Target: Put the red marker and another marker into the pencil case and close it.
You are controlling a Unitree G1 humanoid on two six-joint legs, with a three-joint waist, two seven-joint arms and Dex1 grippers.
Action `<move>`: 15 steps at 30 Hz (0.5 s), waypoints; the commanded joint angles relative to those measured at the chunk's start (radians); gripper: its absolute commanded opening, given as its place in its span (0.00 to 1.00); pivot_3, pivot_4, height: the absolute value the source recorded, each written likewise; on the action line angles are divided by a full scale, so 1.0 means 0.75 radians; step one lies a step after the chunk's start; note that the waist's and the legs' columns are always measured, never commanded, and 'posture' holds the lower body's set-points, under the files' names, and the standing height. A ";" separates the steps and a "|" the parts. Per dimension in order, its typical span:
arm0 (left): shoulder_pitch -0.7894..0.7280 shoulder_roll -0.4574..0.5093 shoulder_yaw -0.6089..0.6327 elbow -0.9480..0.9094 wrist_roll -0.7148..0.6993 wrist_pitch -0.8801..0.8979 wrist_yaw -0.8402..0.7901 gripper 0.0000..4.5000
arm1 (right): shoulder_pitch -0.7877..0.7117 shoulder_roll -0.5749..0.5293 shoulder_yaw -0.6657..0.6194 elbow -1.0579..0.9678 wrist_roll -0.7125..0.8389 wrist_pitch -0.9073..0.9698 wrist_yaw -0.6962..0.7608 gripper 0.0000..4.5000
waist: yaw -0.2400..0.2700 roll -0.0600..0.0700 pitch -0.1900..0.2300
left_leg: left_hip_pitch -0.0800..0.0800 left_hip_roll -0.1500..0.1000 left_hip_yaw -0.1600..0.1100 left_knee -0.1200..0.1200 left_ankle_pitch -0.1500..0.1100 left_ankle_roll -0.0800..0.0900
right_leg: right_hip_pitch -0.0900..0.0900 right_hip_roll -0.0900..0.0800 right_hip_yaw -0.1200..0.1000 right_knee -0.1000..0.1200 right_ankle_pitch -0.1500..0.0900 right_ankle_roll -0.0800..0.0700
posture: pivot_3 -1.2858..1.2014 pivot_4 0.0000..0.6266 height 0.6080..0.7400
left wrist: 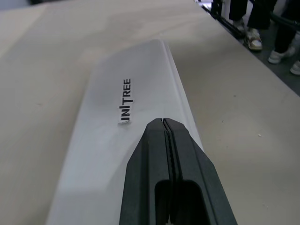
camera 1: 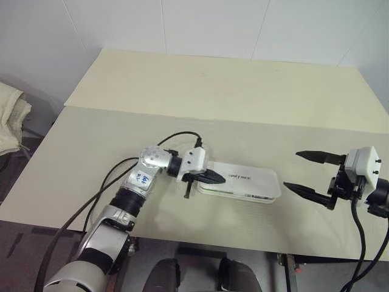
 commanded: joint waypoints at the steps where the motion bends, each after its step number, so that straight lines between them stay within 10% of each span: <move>1: -0.012 -0.030 -0.041 -0.037 0.051 0.068 0.057 0.01 | 0.028 0.017 -0.066 -0.074 0.033 -0.003 -0.030 1.00 | 0.001 0.000 0.000 | 0.000 0.000 0.000 0.000 0.000 0.000 | 0.000 0.000 0.000 0.000 0.000 0.000 | 0.52 0.24 1.00; 15: -0.041 -0.016 -0.113 -0.161 0.091 0.393 0.088 0.01 | 0.094 0.053 -0.073 -0.155 0.046 0.001 -0.094 1.00 | -0.001 0.000 0.000 | 0.001 0.000 -0.001 0.001 0.000 0.000 | 0.001 0.000 0.000 0.001 0.000 0.000 | 0.52 0.24 1.00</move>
